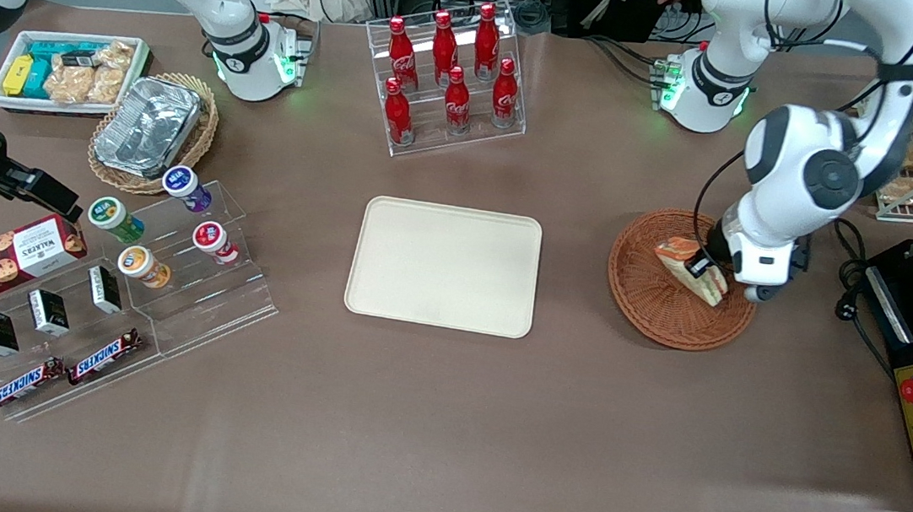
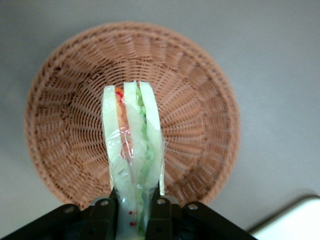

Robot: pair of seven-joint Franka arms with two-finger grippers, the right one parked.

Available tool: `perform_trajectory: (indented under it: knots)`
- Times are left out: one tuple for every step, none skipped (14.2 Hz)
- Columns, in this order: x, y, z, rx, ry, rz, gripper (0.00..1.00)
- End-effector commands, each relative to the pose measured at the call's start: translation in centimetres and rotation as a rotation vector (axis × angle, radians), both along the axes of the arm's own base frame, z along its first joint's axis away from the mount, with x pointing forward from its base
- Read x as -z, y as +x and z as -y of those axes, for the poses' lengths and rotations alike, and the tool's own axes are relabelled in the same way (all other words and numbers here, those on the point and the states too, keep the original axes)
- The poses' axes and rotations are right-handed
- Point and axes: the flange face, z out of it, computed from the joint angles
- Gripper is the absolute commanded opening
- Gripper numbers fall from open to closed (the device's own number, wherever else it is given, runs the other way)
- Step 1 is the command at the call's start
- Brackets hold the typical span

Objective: Place sandwich from basket to tray
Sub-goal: 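Lift the sandwich out of the basket with the left gripper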

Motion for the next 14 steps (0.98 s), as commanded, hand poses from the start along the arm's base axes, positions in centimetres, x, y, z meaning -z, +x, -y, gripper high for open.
perform_trajectory:
  knots:
    - [-4.8,2.0,0.3,0.005,0.007,-0.004,0.00]
    - [-7.1,2.8,0.5,0.010,0.005,-0.001,0.00]
    - [-9.5,3.4,0.7,0.025,0.003,-0.004,0.00]
    - [-11.9,3.9,0.9,0.062,-0.002,-0.007,0.00]
    - [-14.0,4.1,0.9,0.099,-0.005,-0.010,0.00]
    - [-16.1,4.2,0.4,0.133,-0.009,-0.010,0.00]
    - [-18.2,4.5,-0.1,0.162,-0.017,-0.001,0.00]
    - [-19.7,4.6,0.0,0.195,-0.033,0.008,0.00]
    - [-20.6,4.6,-0.1,0.233,-0.032,0.006,0.00]
    - [-21.0,4.6,0.2,0.280,-0.036,0.005,0.00]
    - [-21.0,4.5,0.6,0.339,-0.041,0.006,0.00]
    - [-20.8,4.5,1.1,0.379,-0.040,0.004,0.00]
    - [-20.8,4.4,1.5,0.413,-0.041,0.003,0.00]
    - [-20.8,4.1,2.7,0.489,-0.030,0.006,0.00]
